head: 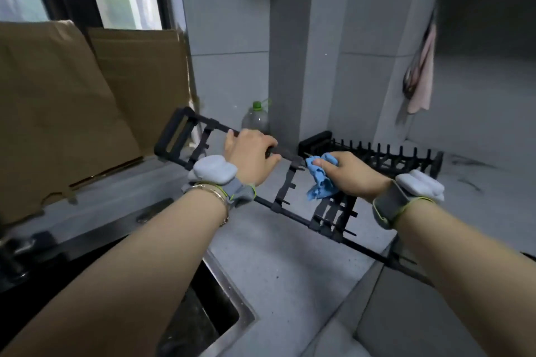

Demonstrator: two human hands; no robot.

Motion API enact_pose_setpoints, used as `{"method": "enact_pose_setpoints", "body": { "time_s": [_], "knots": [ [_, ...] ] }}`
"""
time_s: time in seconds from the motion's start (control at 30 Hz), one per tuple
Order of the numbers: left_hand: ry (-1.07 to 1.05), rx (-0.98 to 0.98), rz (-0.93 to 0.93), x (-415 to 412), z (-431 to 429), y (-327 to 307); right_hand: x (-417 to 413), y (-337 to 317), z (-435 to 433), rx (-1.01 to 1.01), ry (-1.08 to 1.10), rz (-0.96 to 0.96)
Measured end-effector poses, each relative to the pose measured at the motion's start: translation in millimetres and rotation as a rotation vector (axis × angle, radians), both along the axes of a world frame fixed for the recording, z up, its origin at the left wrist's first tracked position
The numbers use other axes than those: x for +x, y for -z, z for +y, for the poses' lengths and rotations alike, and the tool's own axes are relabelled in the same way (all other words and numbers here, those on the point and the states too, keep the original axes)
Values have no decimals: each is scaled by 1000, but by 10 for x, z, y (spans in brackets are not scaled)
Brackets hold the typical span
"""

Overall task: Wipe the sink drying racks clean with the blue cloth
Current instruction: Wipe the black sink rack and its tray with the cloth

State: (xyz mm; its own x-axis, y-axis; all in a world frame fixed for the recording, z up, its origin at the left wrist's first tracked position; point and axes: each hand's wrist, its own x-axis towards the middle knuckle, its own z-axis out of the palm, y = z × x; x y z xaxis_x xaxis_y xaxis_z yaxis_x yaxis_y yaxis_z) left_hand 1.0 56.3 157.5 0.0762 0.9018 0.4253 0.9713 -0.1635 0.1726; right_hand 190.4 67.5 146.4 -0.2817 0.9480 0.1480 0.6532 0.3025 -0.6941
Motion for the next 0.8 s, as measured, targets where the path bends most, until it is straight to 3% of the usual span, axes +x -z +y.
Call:
{"method": "enact_pose_setpoints", "body": {
  "time_s": [0.1,0.17,0.23,0.33,0.43,0.5,0.67,0.8],
  "knots": [
    [-25,54,-21,124,128,-155,211,-121,102,-71,126,128],
    [-102,174,-183,212,149,-142,361,-80,131,-126,213,200],
    [-185,170,-428,398,268,-193,579,-108,201,-183,333,295],
    [-154,-199,-980,807,518,-142,909,-94,312,-260,464,433],
    [-9,-620,-1358,1313,729,-2,1143,-63,478,-296,522,441],
    [24,-735,-1564,1609,781,13,1284,-47,620,-314,523,443],
    [79,-774,-1587,2168,1034,-30,1789,-168,979,-331,514,367],
    [21,-776,-1629,2415,1209,35,1986,-147,1202,-153,642,202]
  ]
}}
